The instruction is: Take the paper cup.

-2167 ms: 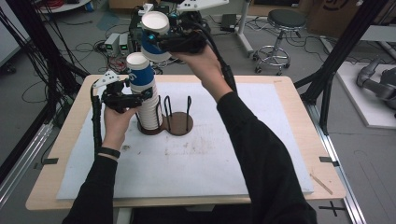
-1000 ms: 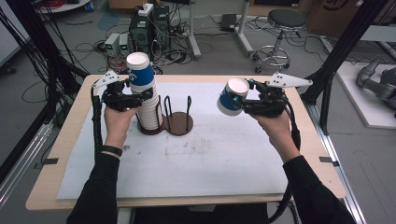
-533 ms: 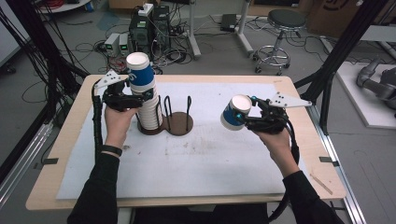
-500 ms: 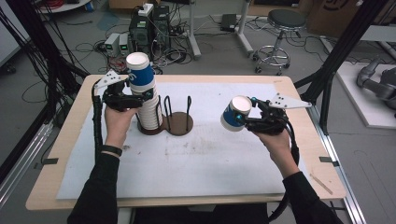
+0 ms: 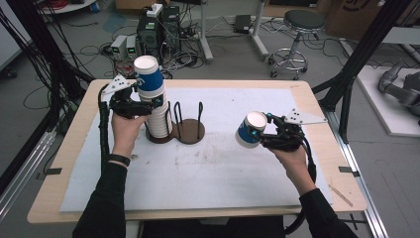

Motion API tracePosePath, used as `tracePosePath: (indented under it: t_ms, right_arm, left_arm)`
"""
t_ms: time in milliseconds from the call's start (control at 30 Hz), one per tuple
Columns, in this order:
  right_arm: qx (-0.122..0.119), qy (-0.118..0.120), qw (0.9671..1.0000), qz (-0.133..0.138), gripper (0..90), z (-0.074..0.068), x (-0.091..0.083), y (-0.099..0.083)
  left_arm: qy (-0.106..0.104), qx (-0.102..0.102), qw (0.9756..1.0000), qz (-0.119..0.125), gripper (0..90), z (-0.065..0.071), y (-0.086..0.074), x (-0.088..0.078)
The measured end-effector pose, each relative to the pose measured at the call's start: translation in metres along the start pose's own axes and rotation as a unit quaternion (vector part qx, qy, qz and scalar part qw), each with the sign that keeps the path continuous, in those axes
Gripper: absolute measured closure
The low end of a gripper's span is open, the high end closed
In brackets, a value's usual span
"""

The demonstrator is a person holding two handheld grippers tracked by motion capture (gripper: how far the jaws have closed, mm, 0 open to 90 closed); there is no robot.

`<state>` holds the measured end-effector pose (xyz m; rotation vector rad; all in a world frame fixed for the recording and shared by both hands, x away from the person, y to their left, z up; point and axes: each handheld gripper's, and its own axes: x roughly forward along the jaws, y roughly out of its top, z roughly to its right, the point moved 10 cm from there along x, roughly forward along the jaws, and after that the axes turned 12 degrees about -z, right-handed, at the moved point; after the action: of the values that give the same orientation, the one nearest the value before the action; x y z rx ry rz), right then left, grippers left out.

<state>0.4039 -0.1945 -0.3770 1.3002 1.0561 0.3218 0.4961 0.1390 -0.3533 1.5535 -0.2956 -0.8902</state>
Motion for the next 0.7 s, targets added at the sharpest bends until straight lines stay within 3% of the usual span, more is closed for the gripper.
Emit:
tracePosePath:
  t_ms: [367,533,700]
  right_arm:
    - [0.004,0.004,1.0,0.007,29.3,0.002,-0.003,0.001]
    - [0.003,0.007,0.9999,0.007,29.3,0.002,-0.003,0.001]
    - [0.003,0.008,0.9999,0.007,29.3,0.002,-0.003,0.001]
  left_arm:
    - [0.009,-0.014,0.9999,0.002,6.7,0.0,0.004,-0.017]
    - [0.021,-0.019,0.9995,0.013,6.7,0.001,-0.004,-0.035]
    - [0.031,-0.011,0.9991,0.026,6.7,0.007,-0.01,-0.054]
